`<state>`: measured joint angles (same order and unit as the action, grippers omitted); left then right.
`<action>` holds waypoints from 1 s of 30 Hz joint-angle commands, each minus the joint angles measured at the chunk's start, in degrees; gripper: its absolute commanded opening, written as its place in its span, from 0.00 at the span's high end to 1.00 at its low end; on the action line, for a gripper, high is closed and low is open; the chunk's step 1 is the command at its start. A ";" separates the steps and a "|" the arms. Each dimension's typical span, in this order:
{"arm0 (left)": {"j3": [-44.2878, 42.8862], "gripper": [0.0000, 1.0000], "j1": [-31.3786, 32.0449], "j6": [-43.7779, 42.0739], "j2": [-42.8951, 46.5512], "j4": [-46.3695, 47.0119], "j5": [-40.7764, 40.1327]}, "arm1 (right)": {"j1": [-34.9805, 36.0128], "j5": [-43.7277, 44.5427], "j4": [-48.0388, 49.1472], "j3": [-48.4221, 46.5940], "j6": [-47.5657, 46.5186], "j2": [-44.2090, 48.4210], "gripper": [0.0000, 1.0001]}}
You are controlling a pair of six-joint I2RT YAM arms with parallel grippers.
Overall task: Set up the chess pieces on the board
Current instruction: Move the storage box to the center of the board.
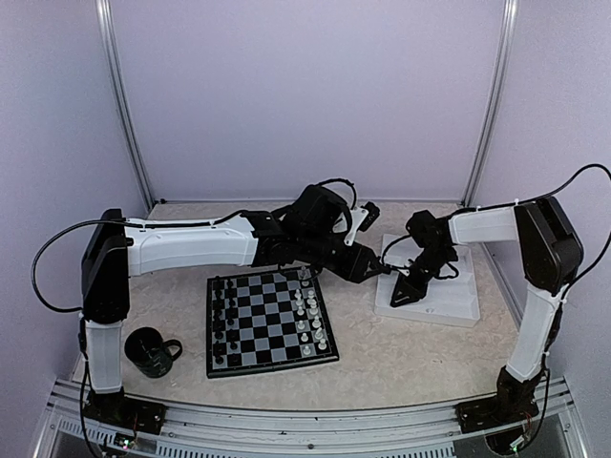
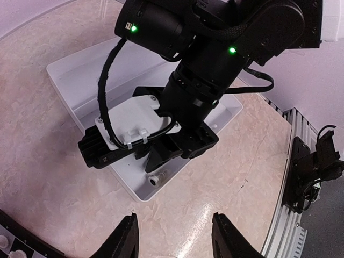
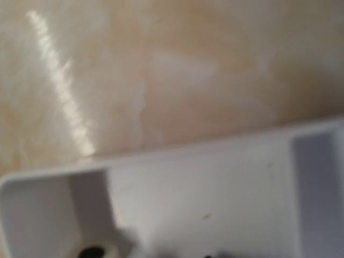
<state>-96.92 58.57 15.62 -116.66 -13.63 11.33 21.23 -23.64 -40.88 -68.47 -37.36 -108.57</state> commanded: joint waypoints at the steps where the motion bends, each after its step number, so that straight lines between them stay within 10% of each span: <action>1: -0.45 0.53 -0.14 0.53 -0.26 0.49 0.25 | 0.56 0.52 2.60 -1.31 3.09 -2.51 0.79; 16: 0.90 0.53 0.05 1.67 -0.38 2.02 -0.30 | -0.80 -8.99 -0.18 -4.32 8.14 1.96 0.89; 30: -1.25 0.53 0.47 1.87 -1.34 -0.23 -1.96 | -2.24 1.58 -7.55 4.26 -10.06 8.02 0.76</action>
<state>-96.82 58.76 17.15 -117.05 -13.15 10.98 19.64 -25.78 -44.03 -67.66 -40.12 -105.65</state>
